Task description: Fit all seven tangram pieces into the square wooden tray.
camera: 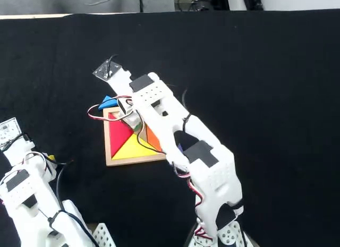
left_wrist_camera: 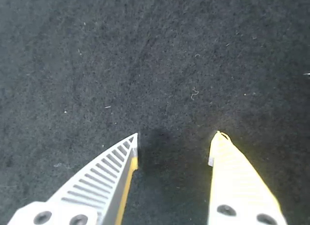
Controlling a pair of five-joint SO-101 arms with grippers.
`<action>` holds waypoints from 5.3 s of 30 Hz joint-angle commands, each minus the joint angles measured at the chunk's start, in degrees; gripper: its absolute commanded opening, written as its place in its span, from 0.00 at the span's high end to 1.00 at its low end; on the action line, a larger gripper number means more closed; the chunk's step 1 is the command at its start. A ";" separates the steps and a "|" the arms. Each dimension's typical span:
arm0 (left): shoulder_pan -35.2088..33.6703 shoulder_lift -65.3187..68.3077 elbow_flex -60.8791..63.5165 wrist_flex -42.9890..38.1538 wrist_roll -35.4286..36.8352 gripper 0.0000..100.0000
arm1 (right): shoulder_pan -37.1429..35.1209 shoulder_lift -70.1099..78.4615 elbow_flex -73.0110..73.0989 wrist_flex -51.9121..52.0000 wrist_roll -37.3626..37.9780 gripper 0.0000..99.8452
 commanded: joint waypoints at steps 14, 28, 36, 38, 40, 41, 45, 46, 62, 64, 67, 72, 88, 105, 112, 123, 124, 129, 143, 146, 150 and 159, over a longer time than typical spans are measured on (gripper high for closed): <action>0.66 -0.97 -0.31 -0.97 -0.62 0.76 | -5.80 -1.19 -4.18 3.69 -0.62 0.64; 12.79 1.76 -24.40 13.98 -0.62 0.76 | 14.86 -18.15 4.88 2.64 -3.87 0.94; 35.82 23.47 -56.04 30.15 -4.66 0.76 | 18.37 -15.52 16.04 -13.63 -4.40 0.99; 36.00 30.15 -61.93 26.73 -4.22 0.76 | 18.46 -15.78 16.48 -14.42 -4.40 0.99; 36.00 36.75 -66.51 23.12 -1.67 0.76 | 18.55 -15.87 16.31 -13.01 -4.04 0.99; 36.18 40.18 -68.35 21.45 -0.79 0.76 | 18.55 -15.87 16.04 -11.34 -4.04 0.99; 38.37 52.13 -74.77 19.08 -2.37 0.76 | 18.37 -17.19 16.57 -8.00 -4.31 0.99; 39.16 54.86 -76.09 19.08 -3.69 0.76 | 18.46 -17.71 17.01 -8.09 -4.31 0.99; 40.92 82.64 -97.10 19.16 -8.35 0.76 | 21.19 -18.42 22.46 -17.41 -4.04 0.99; 39.25 82.55 -96.66 20.40 -12.22 0.76 | 21.19 -18.42 22.46 -17.41 -3.96 0.99; 36.88 82.55 -96.66 25.67 -18.99 0.76 | 21.36 -18.77 22.46 -17.32 -3.96 0.99; 31.43 82.29 -97.27 33.93 -27.96 0.76 | 21.54 -18.86 22.37 -17.23 -3.96 0.99; 9.10 64.00 -90.24 45.98 -32.79 0.76 | 21.36 -18.86 22.46 -17.23 -3.96 0.99; 20.18 49.58 -53.76 21.63 23.82 0.76 | 24.00 -39.34 30.11 -5.36 1.32 0.99; 20.26 36.57 -45.14 16.09 28.04 0.76 | 22.07 -64.22 52.26 -9.76 0.97 0.99; 19.74 51.96 -53.67 11.52 37.01 0.76 | 20.04 -58.68 54.55 -1.41 1.58 0.83; 19.82 53.36 -55.43 12.48 37.01 0.76 | 19.96 -58.95 55.25 -1.49 2.29 0.83; 19.65 57.14 -60.79 14.51 37.10 0.76 | 19.96 -59.56 60.35 -1.58 7.21 0.84; 19.74 58.99 -59.21 12.66 39.12 0.76 | 18.55 -59.56 64.48 3.60 23.30 0.99; 19.82 58.99 -59.12 14.24 39.12 0.83 | 14.77 -59.21 64.48 5.19 25.41 0.99; 19.82 59.08 -59.21 14.59 37.19 0.89 | 10.46 -59.21 64.40 4.84 25.58 0.99; 20.18 59.96 -59.74 14.77 36.66 0.89 | 8.18 -59.03 68.53 0.35 26.73 0.99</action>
